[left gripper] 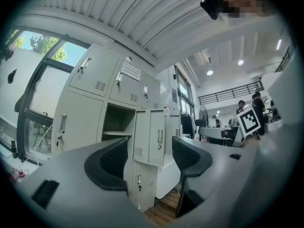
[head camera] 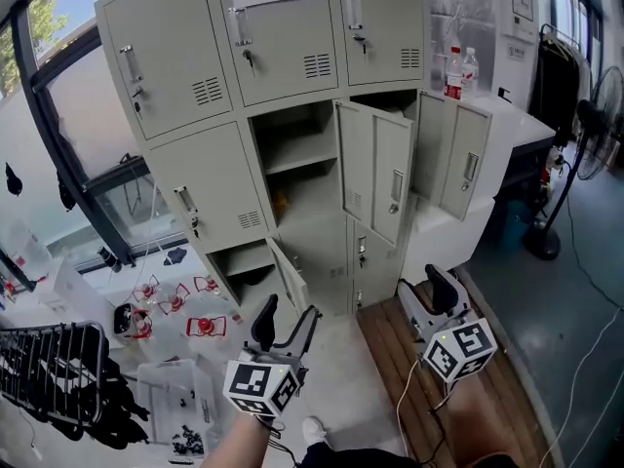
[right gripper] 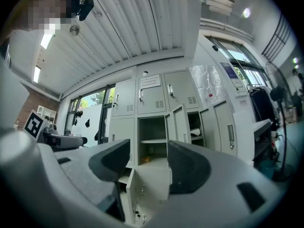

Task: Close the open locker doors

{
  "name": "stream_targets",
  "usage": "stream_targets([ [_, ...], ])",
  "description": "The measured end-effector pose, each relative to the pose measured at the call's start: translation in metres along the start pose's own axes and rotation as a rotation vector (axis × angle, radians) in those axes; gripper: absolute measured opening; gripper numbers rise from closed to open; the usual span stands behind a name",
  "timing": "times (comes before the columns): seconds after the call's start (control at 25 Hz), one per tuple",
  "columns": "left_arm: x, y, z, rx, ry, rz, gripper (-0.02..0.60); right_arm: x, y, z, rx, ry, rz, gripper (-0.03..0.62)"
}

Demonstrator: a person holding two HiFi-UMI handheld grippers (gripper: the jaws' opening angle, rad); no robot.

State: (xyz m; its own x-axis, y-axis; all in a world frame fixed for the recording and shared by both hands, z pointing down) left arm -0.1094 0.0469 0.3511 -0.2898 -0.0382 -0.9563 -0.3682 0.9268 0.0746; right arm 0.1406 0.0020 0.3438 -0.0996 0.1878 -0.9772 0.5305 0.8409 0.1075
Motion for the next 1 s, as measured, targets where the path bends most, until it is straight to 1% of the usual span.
stream_targets([
  [0.24,0.021,-0.037,-0.039,-0.077,-0.002,0.0,0.284,0.007,-0.039,0.002,-0.086,0.004,0.002,0.232],
  [0.56,0.033,-0.065,-0.075,-0.175,-0.02,-0.029,0.284,0.009,-0.073,-0.005,-0.179,-0.003,0.013,0.232],
  [0.8,0.036,-0.076,-0.088,-0.23,-0.015,-0.042,0.284,0.009,-0.085,-0.01,-0.216,-0.011,0.008,0.232],
  [1.0,0.034,-0.083,-0.092,-0.255,0.004,-0.05,0.284,0.01,-0.093,-0.008,-0.231,-0.011,-0.008,0.232],
])
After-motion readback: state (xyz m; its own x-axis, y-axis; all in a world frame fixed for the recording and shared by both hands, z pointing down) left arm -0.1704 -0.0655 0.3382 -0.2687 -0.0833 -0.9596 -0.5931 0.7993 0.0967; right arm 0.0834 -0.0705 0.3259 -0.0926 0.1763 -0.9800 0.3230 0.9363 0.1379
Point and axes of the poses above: the fingertips, and each gripper's own axes: y backward along the fingers, z to its right, x out of its top, the point moved 4 cm from there along y, backward along the fingers, and after that the axes turned 13 degrees about y, right-handed, at the moved point
